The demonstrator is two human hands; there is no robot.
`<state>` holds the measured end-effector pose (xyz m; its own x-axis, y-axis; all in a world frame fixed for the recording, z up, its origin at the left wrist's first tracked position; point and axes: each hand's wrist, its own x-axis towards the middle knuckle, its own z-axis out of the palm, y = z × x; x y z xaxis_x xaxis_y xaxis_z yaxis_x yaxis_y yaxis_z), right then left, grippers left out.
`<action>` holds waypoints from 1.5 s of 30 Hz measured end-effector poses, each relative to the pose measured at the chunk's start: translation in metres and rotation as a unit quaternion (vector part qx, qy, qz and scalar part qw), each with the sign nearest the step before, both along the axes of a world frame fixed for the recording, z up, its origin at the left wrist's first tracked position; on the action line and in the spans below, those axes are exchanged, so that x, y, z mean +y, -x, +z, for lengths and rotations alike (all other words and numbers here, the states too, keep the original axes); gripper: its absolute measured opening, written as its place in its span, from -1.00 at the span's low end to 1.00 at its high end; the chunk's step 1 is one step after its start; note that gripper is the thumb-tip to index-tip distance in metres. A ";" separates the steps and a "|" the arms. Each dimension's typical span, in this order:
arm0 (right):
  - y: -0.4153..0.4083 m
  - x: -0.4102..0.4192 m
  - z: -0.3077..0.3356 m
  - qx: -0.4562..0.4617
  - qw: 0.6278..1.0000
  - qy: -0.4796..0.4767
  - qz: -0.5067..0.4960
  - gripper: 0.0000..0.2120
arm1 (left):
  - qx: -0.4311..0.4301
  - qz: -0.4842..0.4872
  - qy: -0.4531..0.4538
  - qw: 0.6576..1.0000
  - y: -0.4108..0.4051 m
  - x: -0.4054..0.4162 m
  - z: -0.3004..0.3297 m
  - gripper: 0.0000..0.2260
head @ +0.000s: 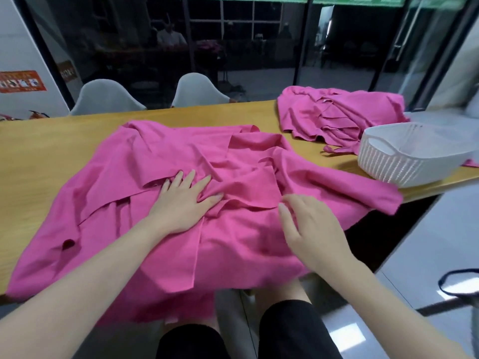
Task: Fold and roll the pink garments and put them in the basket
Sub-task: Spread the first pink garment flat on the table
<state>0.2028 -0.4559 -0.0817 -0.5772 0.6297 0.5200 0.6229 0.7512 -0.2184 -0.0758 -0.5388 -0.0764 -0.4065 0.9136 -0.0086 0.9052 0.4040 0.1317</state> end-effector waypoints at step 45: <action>0.075 0.029 -0.003 -0.013 0.970 0.045 0.237 -0.68 | 0.017 0.025 -0.116 0.993 -0.060 -0.119 -0.013 -0.23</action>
